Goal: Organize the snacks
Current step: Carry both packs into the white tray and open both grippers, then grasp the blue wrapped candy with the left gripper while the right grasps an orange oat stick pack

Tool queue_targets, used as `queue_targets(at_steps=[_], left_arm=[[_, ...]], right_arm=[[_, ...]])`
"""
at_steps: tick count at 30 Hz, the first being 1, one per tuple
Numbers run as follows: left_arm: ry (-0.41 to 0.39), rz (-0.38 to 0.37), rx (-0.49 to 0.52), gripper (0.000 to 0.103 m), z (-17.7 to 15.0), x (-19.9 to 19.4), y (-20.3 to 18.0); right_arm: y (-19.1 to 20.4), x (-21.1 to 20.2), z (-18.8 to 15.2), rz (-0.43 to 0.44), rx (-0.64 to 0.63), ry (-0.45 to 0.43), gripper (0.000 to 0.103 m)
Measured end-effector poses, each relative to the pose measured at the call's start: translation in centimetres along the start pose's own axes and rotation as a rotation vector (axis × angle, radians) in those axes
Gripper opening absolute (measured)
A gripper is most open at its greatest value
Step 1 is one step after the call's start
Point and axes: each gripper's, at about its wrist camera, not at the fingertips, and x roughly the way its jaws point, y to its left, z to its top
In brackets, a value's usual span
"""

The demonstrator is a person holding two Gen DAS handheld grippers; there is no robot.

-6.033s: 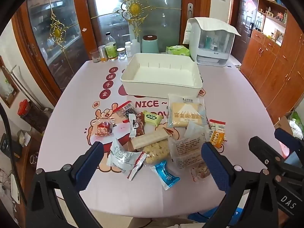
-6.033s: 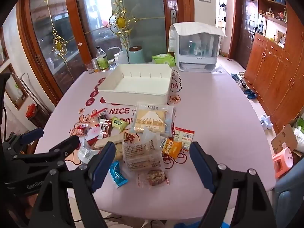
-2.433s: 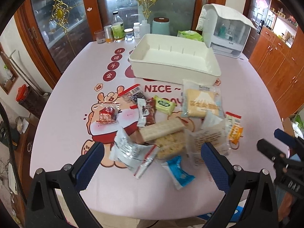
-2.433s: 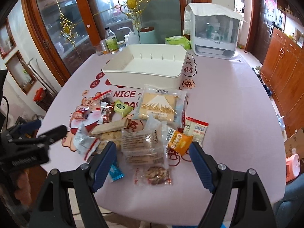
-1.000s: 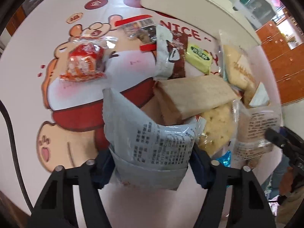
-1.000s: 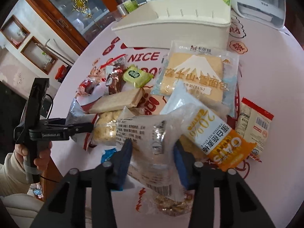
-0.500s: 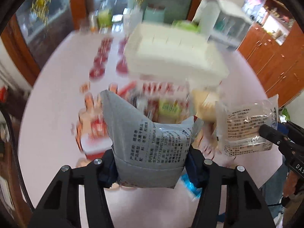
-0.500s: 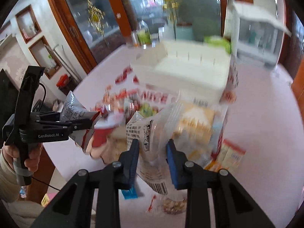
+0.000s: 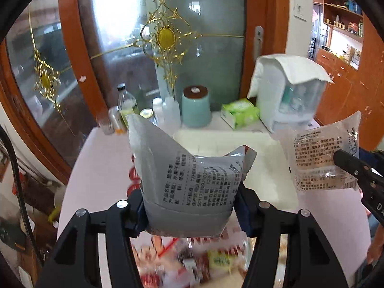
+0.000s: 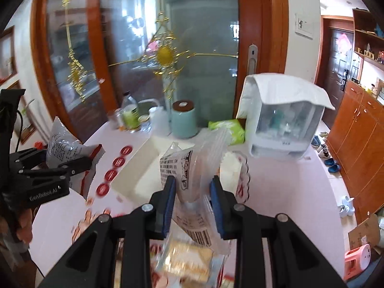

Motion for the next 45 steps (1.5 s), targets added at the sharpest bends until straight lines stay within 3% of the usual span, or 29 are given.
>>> queue_targets(at_steps=[5, 7, 8, 9, 13, 18, 31, 36, 45], left_arm=[[0.014, 0.037, 0.003, 0.067, 1.7, 6.6, -0.6], [0.025, 0.046, 0.016, 0.082, 0.6, 8.1, -0.7], [0.037, 0.047, 0.028, 0.096, 0.6, 9.3, -0.8], [0.047, 0.038, 0.032, 0.103, 0.3, 10.1, -1.0], [0.13, 0.003, 0.02, 0.103, -1.2, 12.8, -1.1], [0.158, -0.016, -0.028, 0.103, -2.1, 13.5, -0.4], [0.077, -0.014, -0.049, 0.103, -3.0, 5.7, -1.5], [0.049, 0.033, -0.035, 0.102, -4.3, 1.3, -2.5], [0.038, -0.024, -0.092, 0.1, -7.6, -5.3, -3.8]], right_arm=[[-0.3, 5.3, 2.8, -0.028, 0.018, 0.049, 0.03], [-0.3, 7.6, 2.9, -0.043, 0.015, 0.082, 0.031], [-0.2, 9.3, 2.7, -0.053, 0.022, 0.118, 0.034], [-0.2, 9.3, 2.7, -0.053, 0.022, 0.118, 0.038], [-0.5, 11.8, 2.0, -0.049, 0.049, 0.155, 0.039], [-0.3, 11.7, 1.4, -0.044, 0.046, 0.15, 0.054], [-0.2, 6.4, -0.3, -0.017, 0.02, 0.118, 0.055], [-0.5, 2.4, -1.5, 0.003, 0.011, 0.09, 0.055], [-1.1, -4.6, -4.9, 0.042, -0.02, 0.048, 0.059]])
